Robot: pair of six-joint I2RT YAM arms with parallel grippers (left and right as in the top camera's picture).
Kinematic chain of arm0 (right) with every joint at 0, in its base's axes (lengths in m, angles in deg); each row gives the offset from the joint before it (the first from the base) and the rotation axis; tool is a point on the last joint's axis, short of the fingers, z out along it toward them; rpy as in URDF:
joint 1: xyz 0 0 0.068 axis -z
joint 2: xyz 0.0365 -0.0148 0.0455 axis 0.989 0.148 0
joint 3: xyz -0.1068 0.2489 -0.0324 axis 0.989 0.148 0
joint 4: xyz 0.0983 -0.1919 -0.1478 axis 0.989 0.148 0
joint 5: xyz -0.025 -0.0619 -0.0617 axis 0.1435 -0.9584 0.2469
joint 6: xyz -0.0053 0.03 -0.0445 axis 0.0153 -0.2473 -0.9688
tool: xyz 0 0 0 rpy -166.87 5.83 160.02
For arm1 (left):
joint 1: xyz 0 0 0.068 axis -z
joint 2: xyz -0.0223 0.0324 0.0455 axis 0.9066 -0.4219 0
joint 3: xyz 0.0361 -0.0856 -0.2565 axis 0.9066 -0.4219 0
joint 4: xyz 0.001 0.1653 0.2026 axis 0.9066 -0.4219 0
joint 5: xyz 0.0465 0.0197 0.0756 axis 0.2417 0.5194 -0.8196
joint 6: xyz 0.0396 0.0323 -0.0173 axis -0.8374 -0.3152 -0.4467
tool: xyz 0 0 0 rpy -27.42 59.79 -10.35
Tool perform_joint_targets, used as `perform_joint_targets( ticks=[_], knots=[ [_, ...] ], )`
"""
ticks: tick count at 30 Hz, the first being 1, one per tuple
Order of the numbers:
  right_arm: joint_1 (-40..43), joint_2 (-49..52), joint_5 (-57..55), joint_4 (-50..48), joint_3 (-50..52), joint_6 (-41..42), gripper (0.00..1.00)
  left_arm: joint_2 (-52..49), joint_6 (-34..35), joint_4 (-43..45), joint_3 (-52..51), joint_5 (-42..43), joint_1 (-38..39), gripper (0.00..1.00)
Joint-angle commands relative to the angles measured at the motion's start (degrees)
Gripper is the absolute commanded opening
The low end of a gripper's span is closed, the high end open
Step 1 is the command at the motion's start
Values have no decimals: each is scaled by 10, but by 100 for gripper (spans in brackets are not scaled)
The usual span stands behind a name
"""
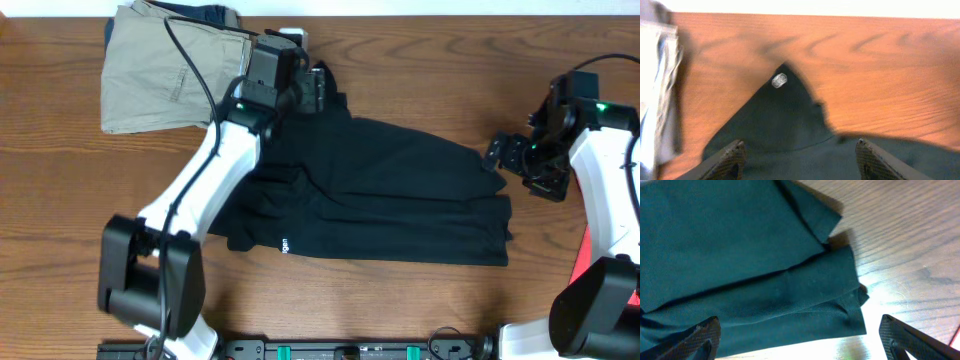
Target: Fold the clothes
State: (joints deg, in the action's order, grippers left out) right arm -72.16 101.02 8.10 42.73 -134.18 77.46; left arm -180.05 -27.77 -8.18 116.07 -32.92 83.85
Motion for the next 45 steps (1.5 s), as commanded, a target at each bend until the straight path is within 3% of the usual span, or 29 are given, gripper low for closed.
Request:
perform_joint_targets(
  ticks=[1,5,10,19,24,45],
  knots=[
    [-19,1,4,-3,1,-13,99,-47,-54,-45,53,8,-32,76],
    [-36,1,5,-9,1,-13,99,-104,-77,-153,147,38,-57,77],
    [-53,1,5,-8,2,-11,99,-159,-125,-215,211,81,-64,79],
    [-82,1,5,-3,2,-11,99,-213,-155,-189,214,81,-65,82],
    [-93,1,5,-2,2,-11,99,-231,-156,-172,213,81,-65,92],
    [-95,1,5,-3,2,-11,99,-257,-156,-186,193,70,-65,88]
  ],
)
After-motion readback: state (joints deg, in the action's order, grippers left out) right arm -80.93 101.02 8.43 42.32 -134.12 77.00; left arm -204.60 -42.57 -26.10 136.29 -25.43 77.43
